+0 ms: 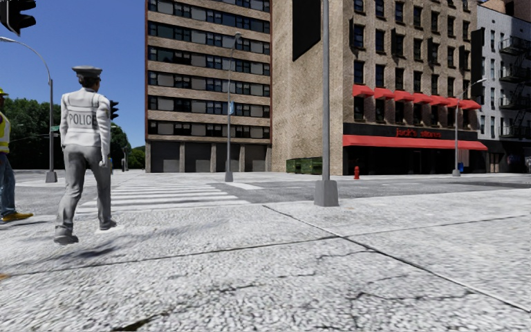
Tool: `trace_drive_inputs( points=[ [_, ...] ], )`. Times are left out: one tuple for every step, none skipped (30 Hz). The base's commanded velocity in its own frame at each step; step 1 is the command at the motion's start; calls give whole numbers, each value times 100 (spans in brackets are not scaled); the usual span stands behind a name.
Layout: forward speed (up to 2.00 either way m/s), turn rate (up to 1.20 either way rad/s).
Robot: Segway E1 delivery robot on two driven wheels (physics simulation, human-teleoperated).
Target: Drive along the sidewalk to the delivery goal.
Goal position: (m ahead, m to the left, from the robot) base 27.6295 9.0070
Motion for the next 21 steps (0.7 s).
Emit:
trace_drive_inputs(
  points=[
    [131,0],
    [131,0],
    [131,0],
    [131,0],
    [131,0],
    [131,0],
    [127,0],
    [118,0],
    [118,0],
    [112,0],
    [107,0],
    [107,0],
    [106,0],
    [106,0],
    [106,0],
    [106,0],
    [105,11],
    [105,11],
    [105,25],
    [105,32],
    [105,33]
  ],
)
